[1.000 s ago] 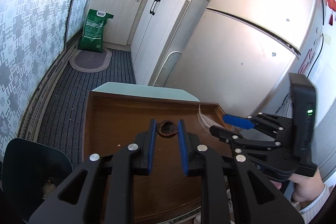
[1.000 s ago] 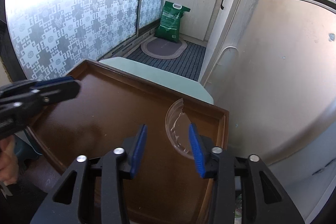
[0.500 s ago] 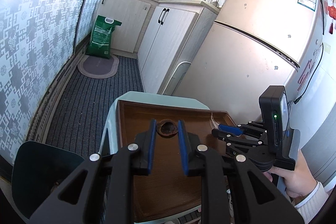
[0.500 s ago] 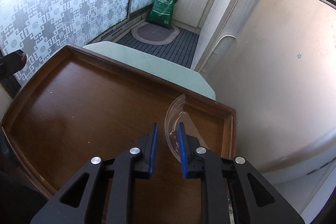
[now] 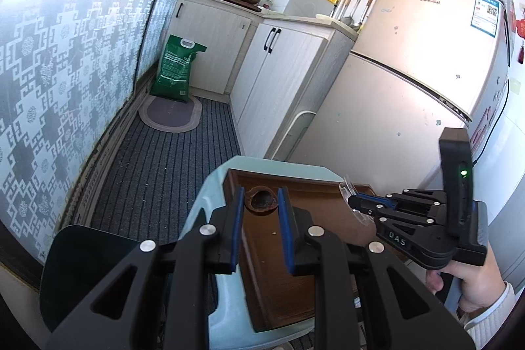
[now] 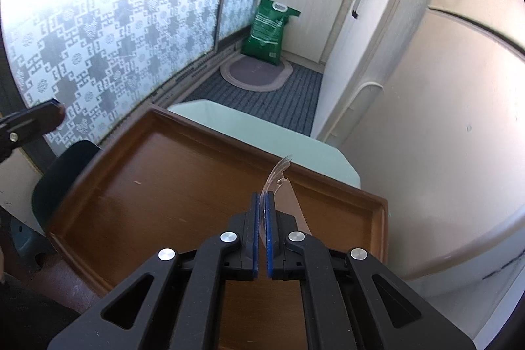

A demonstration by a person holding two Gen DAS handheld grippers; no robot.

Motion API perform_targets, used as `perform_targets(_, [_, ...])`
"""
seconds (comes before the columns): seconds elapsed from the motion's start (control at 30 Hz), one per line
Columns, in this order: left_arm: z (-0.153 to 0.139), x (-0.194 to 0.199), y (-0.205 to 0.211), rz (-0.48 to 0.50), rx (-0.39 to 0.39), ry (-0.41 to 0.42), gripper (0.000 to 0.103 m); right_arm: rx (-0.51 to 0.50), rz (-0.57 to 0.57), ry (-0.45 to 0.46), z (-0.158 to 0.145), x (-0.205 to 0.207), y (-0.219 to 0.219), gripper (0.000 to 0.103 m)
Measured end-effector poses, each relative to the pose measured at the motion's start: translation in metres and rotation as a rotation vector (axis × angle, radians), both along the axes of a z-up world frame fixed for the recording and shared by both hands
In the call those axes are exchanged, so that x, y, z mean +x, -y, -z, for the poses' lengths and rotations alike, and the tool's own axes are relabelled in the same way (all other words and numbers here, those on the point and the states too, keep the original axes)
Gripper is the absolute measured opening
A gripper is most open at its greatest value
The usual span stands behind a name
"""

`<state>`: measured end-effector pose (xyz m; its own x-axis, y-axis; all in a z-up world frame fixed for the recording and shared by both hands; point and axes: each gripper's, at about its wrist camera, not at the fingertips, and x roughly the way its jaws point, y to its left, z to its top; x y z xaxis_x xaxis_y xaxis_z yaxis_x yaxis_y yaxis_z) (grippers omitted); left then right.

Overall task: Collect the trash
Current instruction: 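Grasp the clear plastic shell piece with the right tool, then drop the nut shell into the bin with the left tool while the right tool carries the plastic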

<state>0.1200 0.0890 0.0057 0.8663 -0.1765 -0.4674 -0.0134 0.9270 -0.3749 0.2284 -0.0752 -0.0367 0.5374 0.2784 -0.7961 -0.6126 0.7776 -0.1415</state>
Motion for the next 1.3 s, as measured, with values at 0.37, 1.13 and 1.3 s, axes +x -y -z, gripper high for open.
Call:
perform_targets(0.37, [0.001,-0.031,-0.057,-0.116,0.020,0.002,0.022,0.251,-0.102,-0.117,-0.024,-0.024,-0.052,0.003])
perform_targets(1.13, [0.103,-0.046,-0.119,-0.166,0.184,-0.418,0.022,0.559,-0.161,-0.414,-0.007,-0.054,-0.155,0.003])
perform_targets(1.3, [0.133,-0.041,-0.127,-0.163,0.184,-0.526,0.022,0.532,-0.150,-0.447,0.000,-0.056,-0.169,0.003])
